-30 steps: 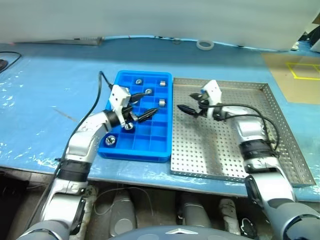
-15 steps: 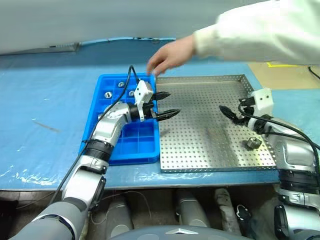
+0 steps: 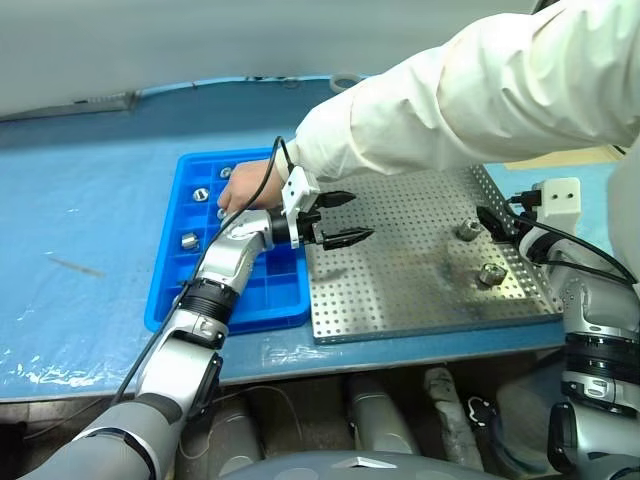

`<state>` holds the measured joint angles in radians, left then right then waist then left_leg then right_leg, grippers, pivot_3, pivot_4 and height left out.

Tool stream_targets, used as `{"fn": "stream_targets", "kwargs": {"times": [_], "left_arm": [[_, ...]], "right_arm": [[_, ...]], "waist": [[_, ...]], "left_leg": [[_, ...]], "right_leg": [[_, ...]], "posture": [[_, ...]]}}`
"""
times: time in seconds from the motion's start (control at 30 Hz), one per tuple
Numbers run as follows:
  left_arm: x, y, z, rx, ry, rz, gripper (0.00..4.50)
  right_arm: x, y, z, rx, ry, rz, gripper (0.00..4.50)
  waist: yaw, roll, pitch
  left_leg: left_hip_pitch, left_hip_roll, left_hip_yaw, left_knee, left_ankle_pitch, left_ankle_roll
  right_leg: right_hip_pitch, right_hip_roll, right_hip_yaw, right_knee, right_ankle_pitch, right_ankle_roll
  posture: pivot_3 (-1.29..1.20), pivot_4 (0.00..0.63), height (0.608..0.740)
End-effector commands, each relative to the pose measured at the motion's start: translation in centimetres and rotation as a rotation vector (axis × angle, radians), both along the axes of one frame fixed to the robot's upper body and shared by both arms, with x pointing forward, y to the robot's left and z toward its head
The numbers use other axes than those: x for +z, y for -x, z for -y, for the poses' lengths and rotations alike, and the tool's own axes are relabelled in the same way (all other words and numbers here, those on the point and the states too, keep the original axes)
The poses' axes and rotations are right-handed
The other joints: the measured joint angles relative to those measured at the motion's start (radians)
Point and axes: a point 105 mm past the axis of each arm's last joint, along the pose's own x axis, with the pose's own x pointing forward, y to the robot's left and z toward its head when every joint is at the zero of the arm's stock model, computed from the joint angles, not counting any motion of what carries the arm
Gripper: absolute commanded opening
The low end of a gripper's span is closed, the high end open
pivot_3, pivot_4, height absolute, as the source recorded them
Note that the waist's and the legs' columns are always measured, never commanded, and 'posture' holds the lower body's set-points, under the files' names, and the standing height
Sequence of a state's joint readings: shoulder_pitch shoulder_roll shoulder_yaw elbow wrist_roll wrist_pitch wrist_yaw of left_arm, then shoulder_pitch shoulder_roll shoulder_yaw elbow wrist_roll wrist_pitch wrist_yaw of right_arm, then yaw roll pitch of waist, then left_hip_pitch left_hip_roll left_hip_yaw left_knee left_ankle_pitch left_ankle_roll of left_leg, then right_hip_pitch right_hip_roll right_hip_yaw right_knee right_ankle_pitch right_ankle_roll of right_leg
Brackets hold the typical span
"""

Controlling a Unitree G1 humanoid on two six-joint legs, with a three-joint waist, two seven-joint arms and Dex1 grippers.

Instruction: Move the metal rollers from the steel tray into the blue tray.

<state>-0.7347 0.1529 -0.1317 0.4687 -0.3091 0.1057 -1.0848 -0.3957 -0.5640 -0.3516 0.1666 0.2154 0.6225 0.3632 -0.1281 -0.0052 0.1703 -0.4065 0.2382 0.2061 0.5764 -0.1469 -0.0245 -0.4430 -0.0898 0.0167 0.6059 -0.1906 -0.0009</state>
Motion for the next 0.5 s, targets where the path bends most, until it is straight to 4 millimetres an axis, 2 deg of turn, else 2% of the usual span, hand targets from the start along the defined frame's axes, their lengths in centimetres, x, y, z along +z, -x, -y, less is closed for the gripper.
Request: {"fn": "stream_targets", "kwargs": {"times": [0.03,0.17,0.2,0.3,0.5], "left_arm": [[0.9,0.2,-0.2,0.009,0.013,0.045,4.50],[0.9,0.3,-0.3,0.017,0.014,0.045,4.50],[0.8,0.3,-0.4,0.019,0.014,0.044,4.50],[0.8,0.3,-0.6,0.030,0.010,0.044,4.50],[0.9,0.2,-1.3,0.065,0.010,0.049,4.50]], "right_arm": [[-0.1,-0.3,0.1,-0.012,-0.054,-0.010,4.49],[-1.8,-0.6,-0.5,0.011,-0.089,-0.063,4.49],[-2.1,-0.7,-0.7,0.017,-0.100,-0.073,4.31],[-2.4,-0.9,-1.4,0.051,-0.125,-0.075,3.49],[-2.0,-1.5,-3.1,0.128,-0.142,-0.064,1.36]], "waist": [[0.000,0.000,0.000],[0.001,0.000,0.000],[0.002,0.000,0.000],[0.002,0.000,0.000],[0.002,0.000,0.000]], "left_leg": [[0.000,0.000,0.000,0.000,0.000,0.000],[-0.001,0.000,0.000,0.000,0.000,0.001],[0.000,0.000,0.000,0.000,0.000,0.001],[0.000,0.000,0.000,0.000,-0.001,0.001],[0.001,0.000,0.000,0.001,-0.001,0.001]], "right_leg": [[0.000,0.000,0.000,0.000,0.000,0.000],[0.000,-0.001,0.000,0.000,0.000,0.000],[0.000,-0.001,0.000,0.000,0.000,0.000],[0.001,-0.001,0.000,-0.001,0.000,0.000],[0.002,-0.001,0.000,0.000,0.000,0.000]], "posture": [[-0.53,0.150,0.740],[-0.53,0.150,0.740],[-0.53,0.150,0.740],[-0.53,0.150,0.740],[-0.47,0.150,0.740]]}}
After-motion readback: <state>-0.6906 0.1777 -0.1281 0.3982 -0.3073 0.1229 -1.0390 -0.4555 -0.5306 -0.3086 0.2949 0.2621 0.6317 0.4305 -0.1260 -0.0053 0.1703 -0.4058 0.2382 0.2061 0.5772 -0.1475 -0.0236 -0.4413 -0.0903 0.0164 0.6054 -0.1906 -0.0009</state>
